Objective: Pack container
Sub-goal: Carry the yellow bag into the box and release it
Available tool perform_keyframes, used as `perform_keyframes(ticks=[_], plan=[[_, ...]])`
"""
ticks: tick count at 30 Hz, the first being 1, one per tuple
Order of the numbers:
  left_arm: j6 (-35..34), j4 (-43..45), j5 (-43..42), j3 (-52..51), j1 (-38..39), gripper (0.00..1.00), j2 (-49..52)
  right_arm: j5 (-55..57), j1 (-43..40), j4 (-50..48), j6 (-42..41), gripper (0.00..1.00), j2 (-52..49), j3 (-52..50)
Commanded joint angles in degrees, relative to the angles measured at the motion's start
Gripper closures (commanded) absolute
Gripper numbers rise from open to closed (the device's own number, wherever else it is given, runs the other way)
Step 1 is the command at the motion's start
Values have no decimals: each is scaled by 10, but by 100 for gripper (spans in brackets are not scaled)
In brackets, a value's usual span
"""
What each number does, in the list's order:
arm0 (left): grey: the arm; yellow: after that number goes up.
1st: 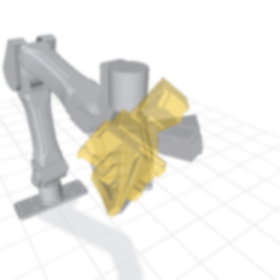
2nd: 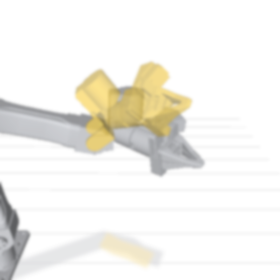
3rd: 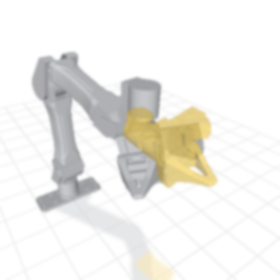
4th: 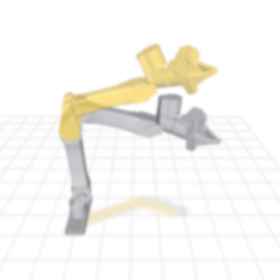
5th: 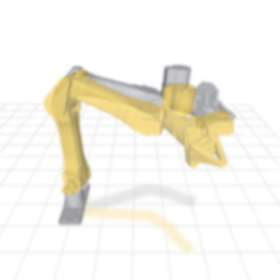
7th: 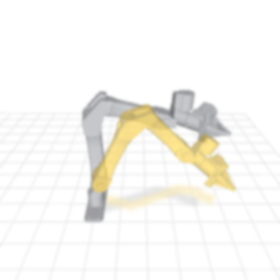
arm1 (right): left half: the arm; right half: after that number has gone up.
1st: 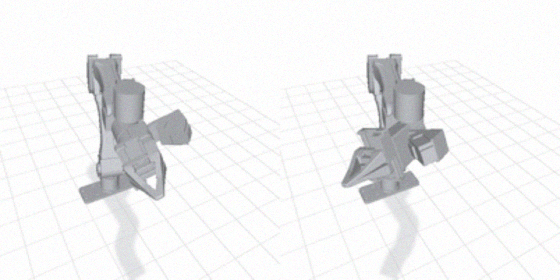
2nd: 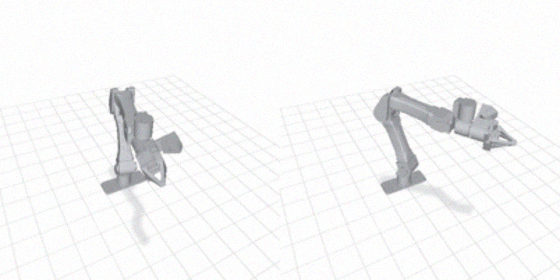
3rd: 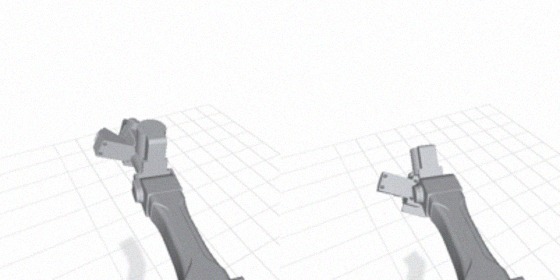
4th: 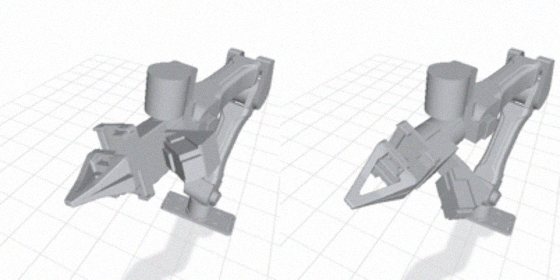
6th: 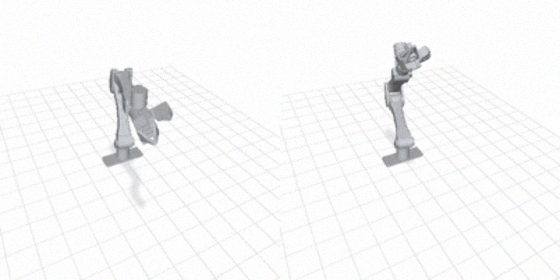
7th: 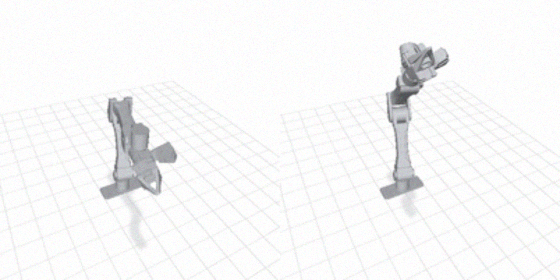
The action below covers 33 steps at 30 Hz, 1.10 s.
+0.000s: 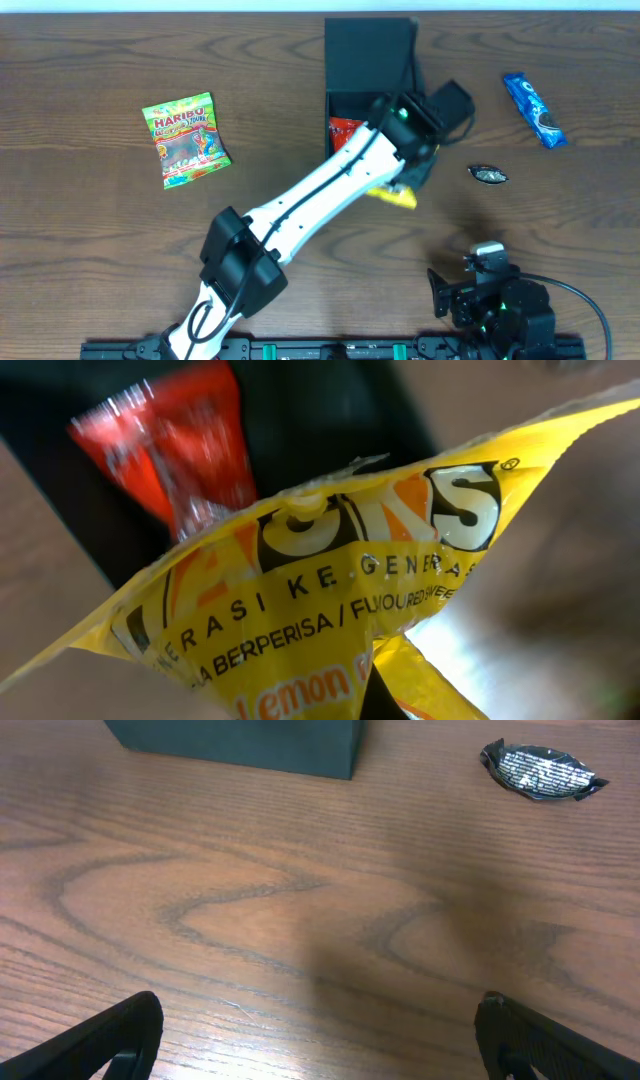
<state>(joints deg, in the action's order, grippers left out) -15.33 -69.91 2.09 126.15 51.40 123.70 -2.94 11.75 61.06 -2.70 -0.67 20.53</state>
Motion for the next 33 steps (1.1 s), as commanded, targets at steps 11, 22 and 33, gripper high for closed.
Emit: perform_keyframes(ticks=[11,22,33], plan=[[-96,113,-2,27,-26,94,-9,1,-4,4,7,1,3,-1],[-147,143,-46,27,-77,94,46,1,-4,4,7,1,3,-1],[-145,167,-71,27,-77,94,110,1,-4,4,7,1,3,-1]])
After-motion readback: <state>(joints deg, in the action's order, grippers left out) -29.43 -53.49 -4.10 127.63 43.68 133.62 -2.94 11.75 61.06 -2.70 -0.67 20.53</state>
